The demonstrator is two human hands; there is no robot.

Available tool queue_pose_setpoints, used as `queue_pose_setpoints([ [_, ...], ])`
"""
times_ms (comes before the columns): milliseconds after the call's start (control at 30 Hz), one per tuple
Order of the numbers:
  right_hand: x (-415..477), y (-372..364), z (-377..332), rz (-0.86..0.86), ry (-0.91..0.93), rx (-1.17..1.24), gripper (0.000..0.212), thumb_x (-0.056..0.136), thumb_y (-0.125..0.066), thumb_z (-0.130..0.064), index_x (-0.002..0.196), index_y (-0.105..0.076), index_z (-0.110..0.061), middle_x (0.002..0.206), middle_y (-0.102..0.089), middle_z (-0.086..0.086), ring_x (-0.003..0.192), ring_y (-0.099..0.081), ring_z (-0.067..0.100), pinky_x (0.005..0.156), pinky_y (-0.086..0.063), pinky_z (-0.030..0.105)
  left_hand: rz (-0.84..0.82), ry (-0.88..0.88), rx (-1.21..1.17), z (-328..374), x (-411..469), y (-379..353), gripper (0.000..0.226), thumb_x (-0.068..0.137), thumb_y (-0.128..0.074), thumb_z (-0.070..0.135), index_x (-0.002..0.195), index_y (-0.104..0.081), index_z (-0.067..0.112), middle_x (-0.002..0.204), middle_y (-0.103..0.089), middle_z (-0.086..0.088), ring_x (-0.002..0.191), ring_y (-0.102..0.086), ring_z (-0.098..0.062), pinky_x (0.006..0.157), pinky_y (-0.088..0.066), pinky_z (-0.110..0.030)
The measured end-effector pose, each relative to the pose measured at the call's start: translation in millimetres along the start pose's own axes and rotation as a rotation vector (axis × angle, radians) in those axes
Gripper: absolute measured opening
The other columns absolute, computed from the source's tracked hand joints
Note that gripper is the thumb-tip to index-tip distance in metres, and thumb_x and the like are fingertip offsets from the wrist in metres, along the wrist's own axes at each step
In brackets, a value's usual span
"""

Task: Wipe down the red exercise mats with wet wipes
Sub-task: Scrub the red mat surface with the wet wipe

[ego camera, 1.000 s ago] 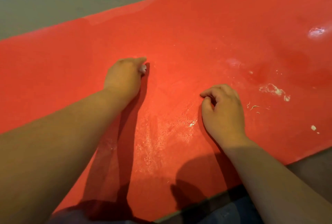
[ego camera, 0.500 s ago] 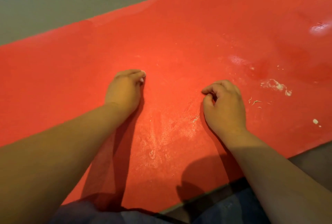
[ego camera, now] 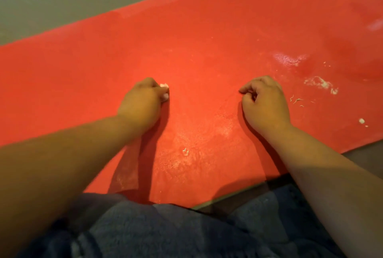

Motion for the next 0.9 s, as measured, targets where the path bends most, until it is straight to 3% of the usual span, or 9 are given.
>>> queue_pose_setpoints([
  [67, -2.1, 0.3, -0.7, -0.026, -0.003, -0.01, 0.022, 0.081, -0.051, -0.005, 0.088, -0.069, -0.015, 0.1, -0.058, 0.005, 0.102, -0.051, 0.027, 0.088, -0.037, 0.028, -0.036, -0.047, 0.026, 38.2, -18.0, -12.7, 0.024, 0.094, -0.048, 0.017, 0.104, -0.07, 0.017, 0.109, -0.058, -0.008, 0.105, -0.056, -0.03, 0.088, -0.043, -0.031],
  [167, -5.6, 1.7, -2.0, -0.047, -0.011, -0.008, 0.022, 0.082, -0.051, -0.005, 0.089, -0.069, -0.016, 0.096, -0.06, 0.005, 0.1, -0.051, 0.027, 0.085, -0.035, 0.027, -0.132, -0.574, -0.088, 110.2, -75.8, -13.8, 0.024, 0.092, -0.046, 0.025, 0.093, -0.069, 0.021, 0.096, -0.064, -0.001, 0.09, -0.062, -0.025, 0.074, -0.049, -0.028],
  [233, -11.4, 2.8, -9.2, -0.051, -0.006, 0.02, 0.021, 0.083, -0.052, -0.007, 0.09, -0.069, -0.017, 0.096, -0.062, 0.004, 0.099, -0.053, 0.027, 0.085, -0.036, 0.027, -0.259, -0.725, -0.068, 105.7, -93.0, -13.6, 0.024, 0.093, -0.047, 0.03, 0.102, -0.068, 0.021, 0.101, -0.066, 0.001, 0.095, -0.062, -0.024, 0.073, -0.053, -0.033],
  [300, -22.2, -4.0, -29.7, -0.087, 0.058, 0.059, 0.017, 0.085, -0.056, -0.013, 0.094, -0.071, -0.017, 0.097, -0.065, 0.003, 0.097, -0.056, 0.024, 0.085, -0.04, 0.026, -0.233, -0.56, -0.074, 67.7, -75.4, -7.2, 0.024, 0.089, -0.06, 0.035, 0.11, -0.063, 0.023, 0.109, -0.063, 0.002, 0.102, -0.058, -0.024, 0.078, -0.051, -0.037],
  [467, -77.8, -69.5, -108.9, -0.441, 0.352, 0.091, 0.032, 0.085, -0.063, -0.041, 0.112, -0.067, -0.024, 0.104, -0.061, -0.005, 0.098, -0.054, 0.014, 0.089, -0.044, 0.029, -0.218, -0.264, -0.066, -11.4, -54.8, -4.6, 0.075, 0.068, -0.08, 0.047, 0.131, -0.049, 0.022, 0.132, -0.05, 0.005, 0.115, -0.052, -0.017, 0.092, -0.043, -0.028],
  [533, -87.4, -86.8, -128.4, -0.442, 0.412, 0.06, 0.041, 0.086, -0.063, -0.041, 0.123, -0.063, -0.023, 0.111, -0.06, -0.002, 0.103, -0.052, 0.018, 0.089, -0.041, 0.027, -0.211, -0.213, -0.073, -28.8, -51.2, -2.6, 0.073, 0.069, -0.079, 0.047, 0.131, -0.05, 0.022, 0.133, -0.05, 0.005, 0.115, -0.053, -0.018, 0.094, -0.044, -0.03],
  [700, -91.7, -111.5, -157.1, -0.444, 0.586, -0.058, 0.018, 0.093, -0.056, -0.023, 0.1, -0.071, -0.017, 0.098, -0.058, 0.002, 0.094, -0.052, 0.023, 0.075, -0.041, 0.029, -0.006, -0.02, -0.002, -82.3, -25.2, 9.7, 0.061, 0.084, -0.065, 0.045, 0.134, -0.049, 0.016, 0.144, -0.044, -0.009, 0.127, -0.044, -0.034, 0.106, -0.034, -0.042],
  [767, -63.3, -104.7, -142.5, -0.442, 0.54, -0.109, 0.015, 0.092, -0.056, -0.017, 0.099, -0.069, -0.02, 0.101, -0.06, 0.0, 0.094, -0.055, 0.02, 0.076, -0.04, 0.025, -0.026, 0.108, 0.019, -114.3, -17.9, 0.5, 0.063, 0.089, -0.056, 0.047, 0.142, -0.041, 0.017, 0.153, -0.03, -0.012, 0.137, -0.032, -0.035, 0.113, -0.026, -0.045],
  [900, 49.0, -62.5, -68.5, -0.184, 0.178, -0.34, 0.024, 0.086, -0.049, -0.007, 0.1, -0.067, -0.014, 0.11, -0.064, 0.006, 0.101, -0.055, 0.025, 0.087, -0.039, 0.029, -0.031, 0.265, -0.003, -155.9, -16.6, -14.7, 0.065, 0.093, -0.044, 0.05, 0.148, -0.032, 0.018, 0.157, -0.021, -0.014, 0.142, -0.022, -0.035, 0.116, -0.02, -0.047],
])
Point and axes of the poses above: each hand's wrist, its own x-axis towards the middle knuckle, its own y-axis out of the back of the hand, z = x × y, the point moved 10 cm from there along x, towards the middle knuckle
